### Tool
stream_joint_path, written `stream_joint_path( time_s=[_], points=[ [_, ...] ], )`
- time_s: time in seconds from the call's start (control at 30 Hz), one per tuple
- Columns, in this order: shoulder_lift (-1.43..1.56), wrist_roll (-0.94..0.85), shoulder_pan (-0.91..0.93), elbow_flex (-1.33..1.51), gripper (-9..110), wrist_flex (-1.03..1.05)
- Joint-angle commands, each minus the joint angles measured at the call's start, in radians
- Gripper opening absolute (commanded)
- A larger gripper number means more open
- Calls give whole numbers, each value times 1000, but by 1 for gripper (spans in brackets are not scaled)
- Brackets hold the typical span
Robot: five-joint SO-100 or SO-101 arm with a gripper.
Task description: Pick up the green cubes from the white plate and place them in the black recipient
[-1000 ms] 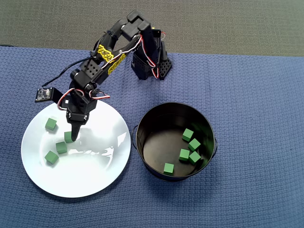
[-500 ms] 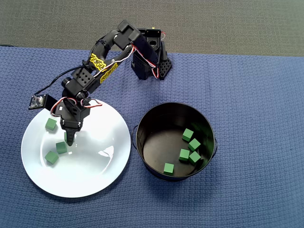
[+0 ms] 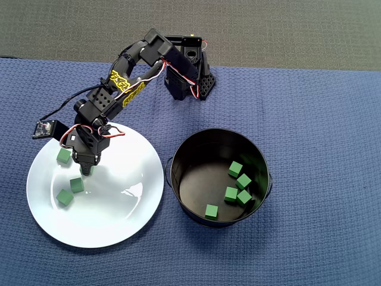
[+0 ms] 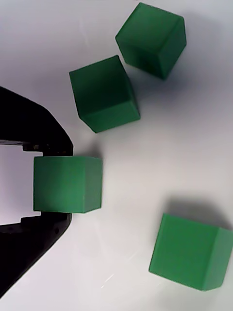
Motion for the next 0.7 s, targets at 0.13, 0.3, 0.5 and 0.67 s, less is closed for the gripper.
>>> stream_joint_path(
  time_s=[0.13, 0.3, 0.5, 0.67],
  points=[
    [282, 140, 14, 98, 0, -92],
    [614, 256, 34, 173, 0, -61],
    [956, 488, -149, 301, 0, 60],
    [1117, 667, -456, 489, 0, 35]
  ],
)
